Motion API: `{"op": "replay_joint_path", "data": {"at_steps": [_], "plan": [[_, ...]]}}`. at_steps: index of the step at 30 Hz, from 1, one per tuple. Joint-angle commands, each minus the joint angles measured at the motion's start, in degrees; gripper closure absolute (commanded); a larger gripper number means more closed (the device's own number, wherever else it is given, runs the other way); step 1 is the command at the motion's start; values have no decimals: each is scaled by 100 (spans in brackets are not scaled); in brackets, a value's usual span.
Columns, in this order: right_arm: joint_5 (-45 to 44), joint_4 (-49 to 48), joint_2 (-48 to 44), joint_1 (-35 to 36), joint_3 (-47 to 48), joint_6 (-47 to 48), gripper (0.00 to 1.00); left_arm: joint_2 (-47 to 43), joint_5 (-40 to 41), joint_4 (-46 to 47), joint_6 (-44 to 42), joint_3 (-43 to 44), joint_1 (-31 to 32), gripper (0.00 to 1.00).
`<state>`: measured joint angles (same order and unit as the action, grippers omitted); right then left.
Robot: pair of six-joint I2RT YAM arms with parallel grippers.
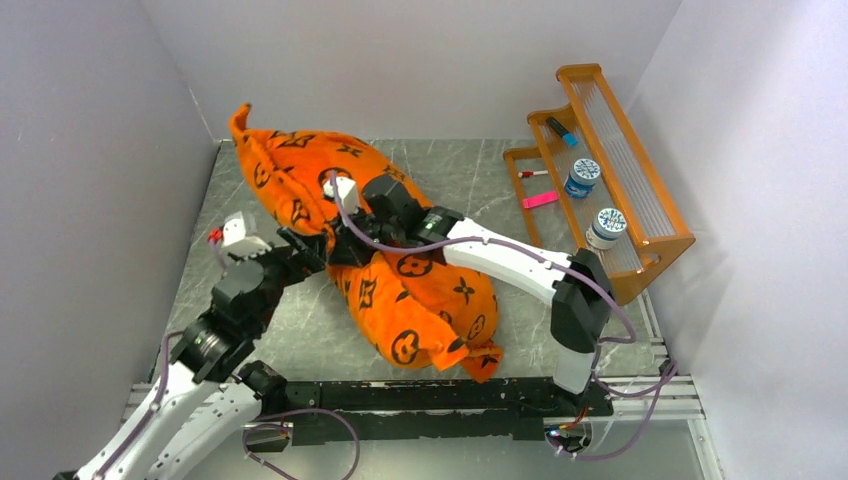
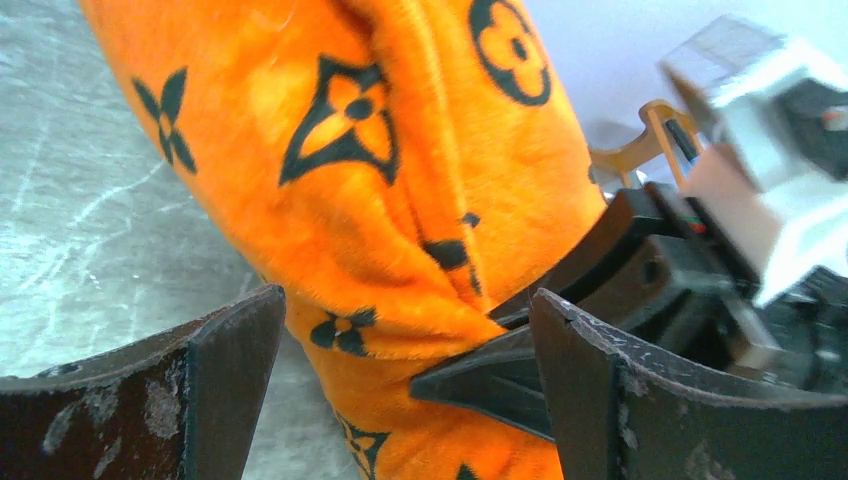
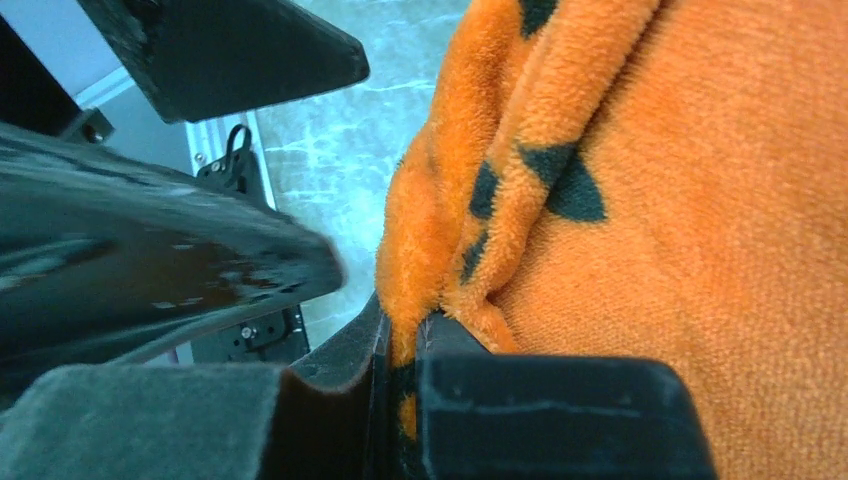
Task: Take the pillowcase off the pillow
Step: Turn over the pillow at the center of the board.
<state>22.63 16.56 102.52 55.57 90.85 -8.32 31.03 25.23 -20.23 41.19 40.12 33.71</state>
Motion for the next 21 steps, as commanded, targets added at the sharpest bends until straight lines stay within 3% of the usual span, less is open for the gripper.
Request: {"op": "replay_joint_path", "data": {"at_steps": [1, 6, 10, 13, 16, 21], "plan": [[785, -713, 104, 328, -93, -361, 96, -914, 235, -298, -443, -379, 12, 3], [922, -664, 188, 493, 51, -236, 85, -1711, 750, -394, -986, -190, 12, 3], [1090, -785, -17, 520, 9, -175, 68, -1908, 1283, -586, -1628, 260, 12, 3], [1220, -769, -162, 517, 55, -120, 61, -2067, 1657, -699, -1783, 268, 12, 3], [1348, -741, -316, 515, 34, 24, 55, -2308, 1631, -496, -1788, -50, 6, 3], [837, -438, -718, 500, -224, 378, 41, -2340, 1314, -273, -2006, -85, -39, 3]]}}
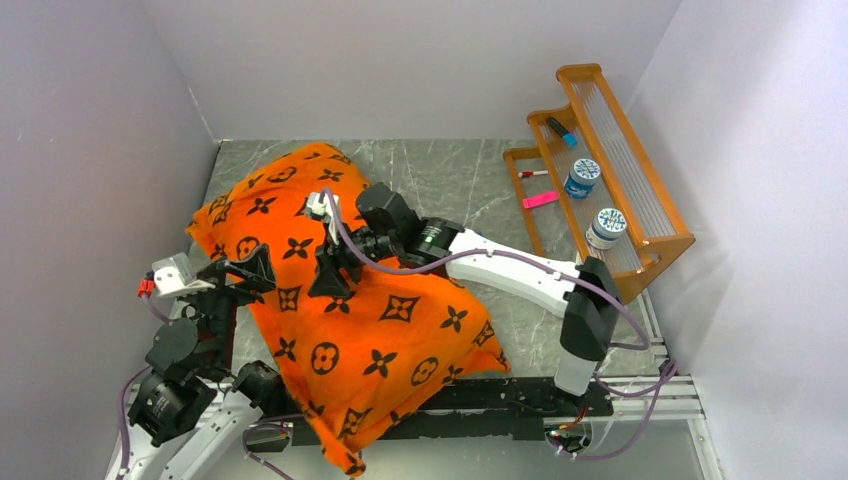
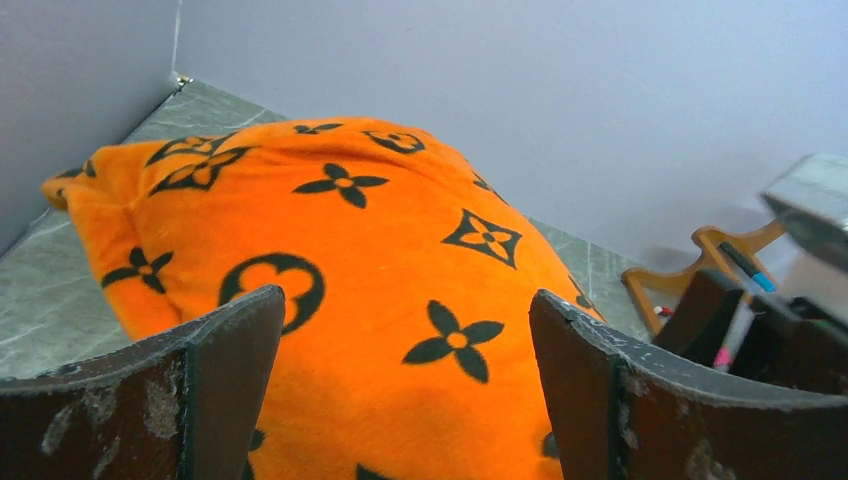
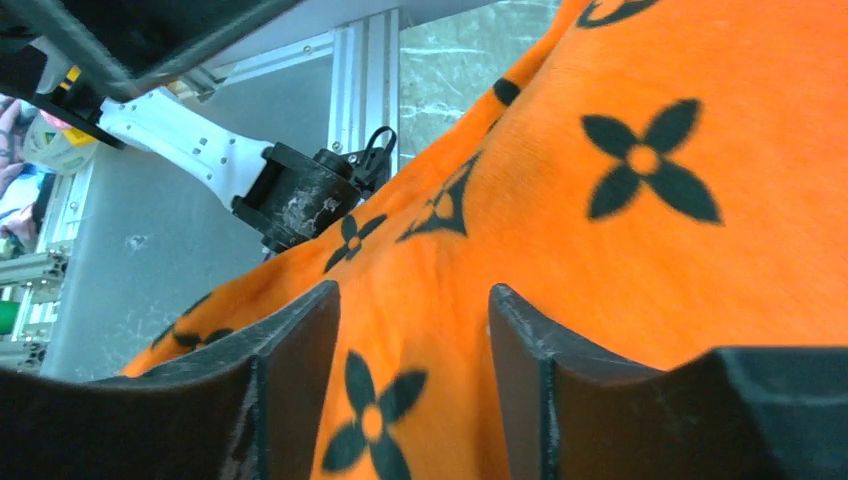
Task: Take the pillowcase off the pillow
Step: Turn over the pillow at the center of the board.
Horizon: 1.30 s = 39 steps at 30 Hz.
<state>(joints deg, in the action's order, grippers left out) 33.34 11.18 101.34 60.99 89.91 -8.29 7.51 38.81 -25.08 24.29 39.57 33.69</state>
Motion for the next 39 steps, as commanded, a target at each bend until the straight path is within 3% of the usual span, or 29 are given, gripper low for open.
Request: {"op": "replay_joint_path", "data": {"at_steps": [1, 12, 21, 27, 35, 39], "plan": [[-419, 148, -724, -57, -257, 434, 38, 55, -7, 173, -311, -10, -45, 3], [-2125, -22, -1998, -271, -1990, 573, 1, 845, -761, 356, -506, 25, -451, 3], [-2542, -361, -2907, -312, -2924, 343, 0, 1617, -1824, 547, -583, 66, -1186, 3], [-2541, -262, -3212, -315, -3224, 5, 0, 2074, -2065, 540, -680, 177, -1208, 3], [-3395, -232, -3596, -316, -3488, -586, 0, 3006, -2057, 368, -911, 736, -1207, 3], [-3677, -134, -3696, -315, -3500, -621, 0, 3684, -2446, -45, -1334, 1281, -1207, 3]]}}
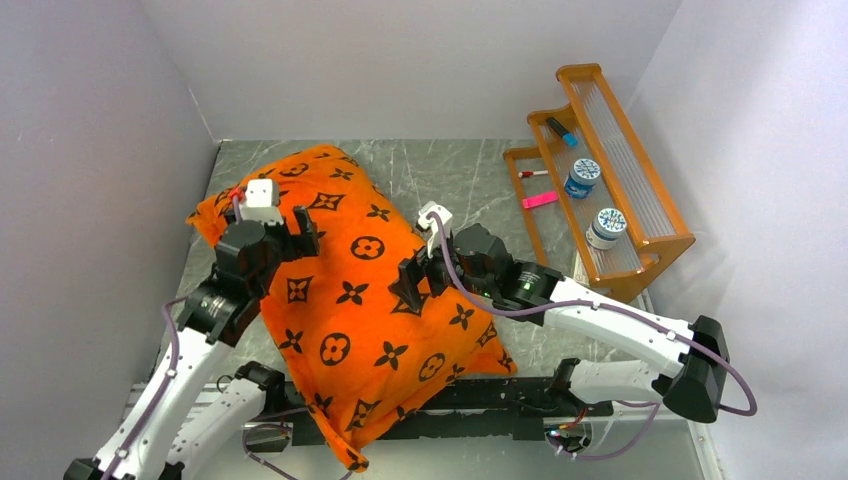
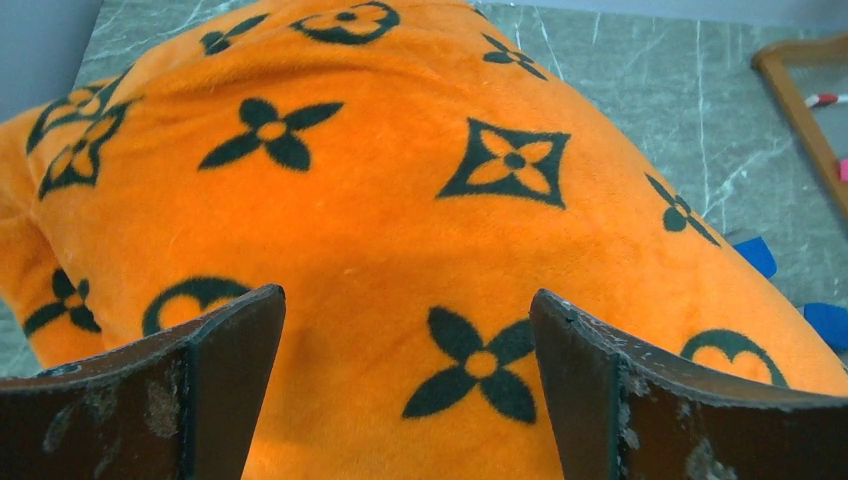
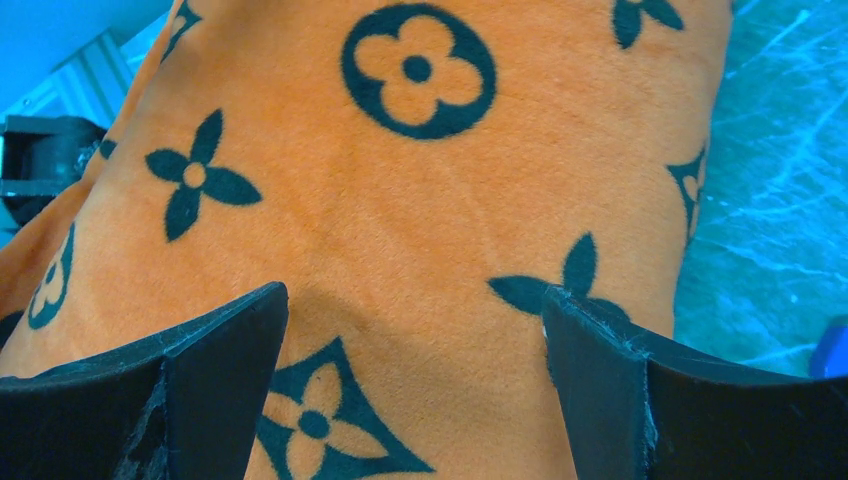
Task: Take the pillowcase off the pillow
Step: Turn over the pillow at the center of the board, then adjust the pillow at the center of the board.
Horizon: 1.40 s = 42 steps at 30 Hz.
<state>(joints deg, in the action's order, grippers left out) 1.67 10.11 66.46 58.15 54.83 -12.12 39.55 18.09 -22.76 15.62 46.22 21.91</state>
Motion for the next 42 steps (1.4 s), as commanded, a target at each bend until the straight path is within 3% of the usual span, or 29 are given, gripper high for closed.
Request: {"op": "replay_joint_path", "data": {"at_steps": [1, 9, 14, 22, 27, 37, 42], "plan": [[-463, 44, -227, -30, 37, -216, 0, 688, -412, -355, -472, 752, -30, 3], [138, 675, -357, -30, 90, -98, 0, 2337, -139, -899, -669, 2180, -44, 3], [212, 924, -606, -30, 39, -200, 0, 3192, 163, -1106, -685, 3018, -382, 3], [437, 1321, -763, -30, -39, -283, 1, 4406, -854, -1278, -688, 3838, -758, 3], [717, 1432, -693, -28, -91, -337, 1, 4649, -1185, -1152, -715, 3837, -791, 3], [832, 1503, -816, -31, -498, -696, 1, 5949, -59, -1313, -903, 4847, -949, 3], [975, 1663, -789, -32, -531, -669, 1, 6072, -16, -1399, -981, 5028, -961, 3]]}}
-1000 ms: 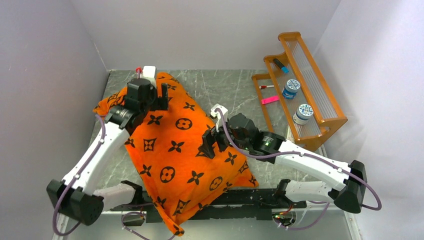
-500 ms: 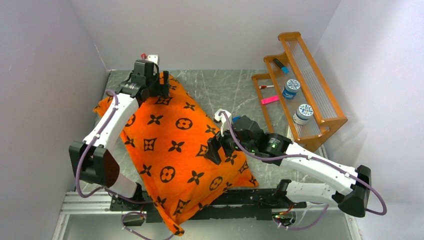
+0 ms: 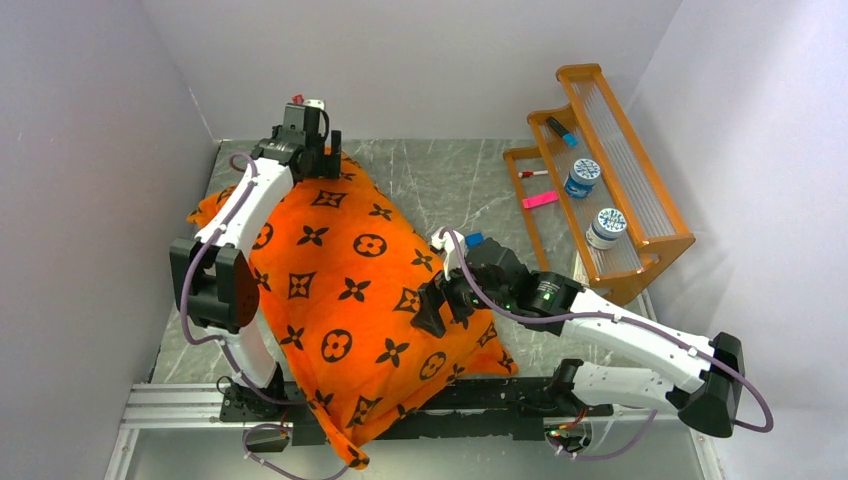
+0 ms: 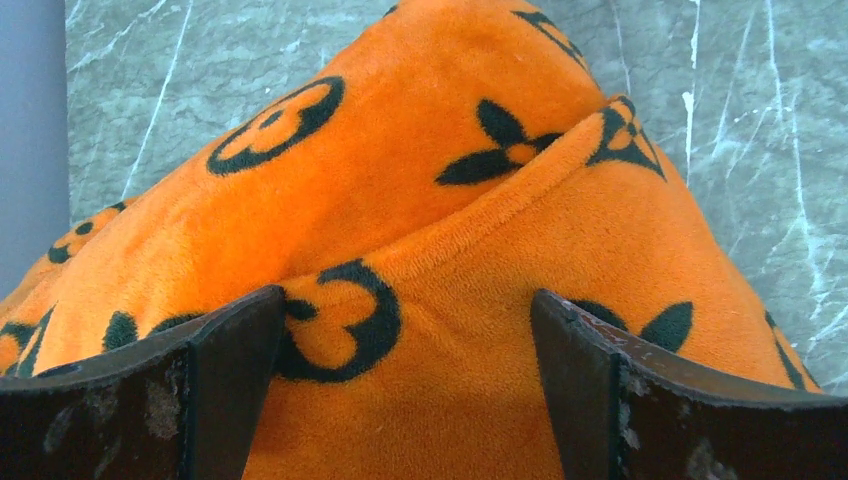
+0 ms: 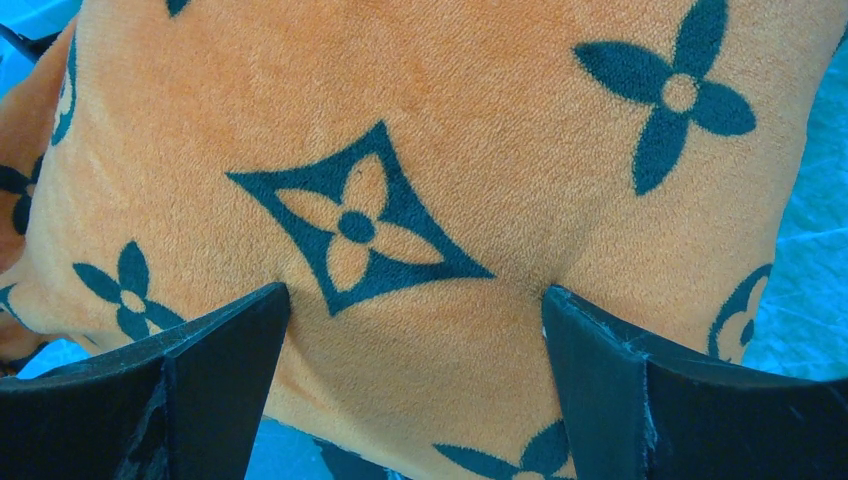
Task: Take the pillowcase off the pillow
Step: Adjust the pillow at the center of the board.
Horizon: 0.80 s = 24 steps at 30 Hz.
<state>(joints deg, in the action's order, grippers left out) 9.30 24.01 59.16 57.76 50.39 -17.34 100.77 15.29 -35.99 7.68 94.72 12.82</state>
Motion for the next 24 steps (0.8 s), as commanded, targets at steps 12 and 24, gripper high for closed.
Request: {"op": "replay_joint_path", "data": {"at_steps": [12, 24], "plan": [[361, -20, 294, 8, -360, -208, 0, -7, -449, -57, -487, -64, -104, 3], [286, -111, 1510, 25, -230, 188, 35, -188, -1467, -71, -604, -722, -104, 3]]}}
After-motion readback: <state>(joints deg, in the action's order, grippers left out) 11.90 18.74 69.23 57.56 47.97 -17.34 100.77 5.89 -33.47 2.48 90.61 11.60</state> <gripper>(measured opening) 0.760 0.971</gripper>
